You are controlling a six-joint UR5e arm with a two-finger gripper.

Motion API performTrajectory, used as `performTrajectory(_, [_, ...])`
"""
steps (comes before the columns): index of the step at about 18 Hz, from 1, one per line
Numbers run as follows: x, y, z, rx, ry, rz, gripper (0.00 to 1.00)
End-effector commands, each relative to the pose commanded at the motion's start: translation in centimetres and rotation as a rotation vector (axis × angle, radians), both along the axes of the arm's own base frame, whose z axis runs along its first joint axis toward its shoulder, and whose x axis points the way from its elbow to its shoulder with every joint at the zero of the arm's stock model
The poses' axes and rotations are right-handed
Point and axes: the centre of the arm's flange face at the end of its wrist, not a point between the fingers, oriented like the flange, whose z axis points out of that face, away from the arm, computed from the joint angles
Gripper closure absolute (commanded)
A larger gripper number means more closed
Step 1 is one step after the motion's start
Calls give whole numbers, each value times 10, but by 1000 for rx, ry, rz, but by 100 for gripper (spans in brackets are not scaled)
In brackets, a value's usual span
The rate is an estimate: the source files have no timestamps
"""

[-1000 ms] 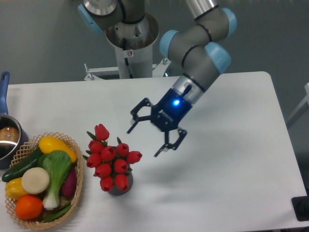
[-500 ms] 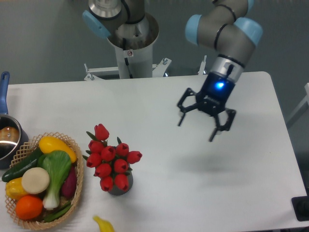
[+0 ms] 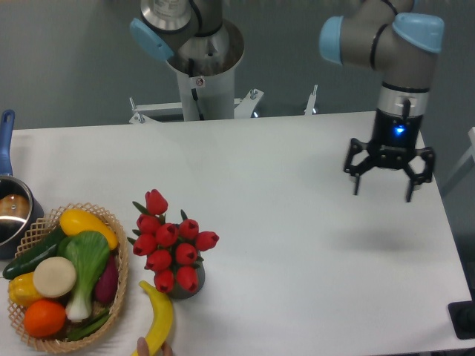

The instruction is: Insert the flowers into the vase

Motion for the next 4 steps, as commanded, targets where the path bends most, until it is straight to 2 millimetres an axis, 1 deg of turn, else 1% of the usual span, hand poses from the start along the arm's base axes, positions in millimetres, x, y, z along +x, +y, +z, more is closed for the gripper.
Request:
performTrajectory(2, [-1, -14, -9, -51, 2, -47, 0])
performTrajectory(4, [1, -20, -16, -108, 0, -90, 0])
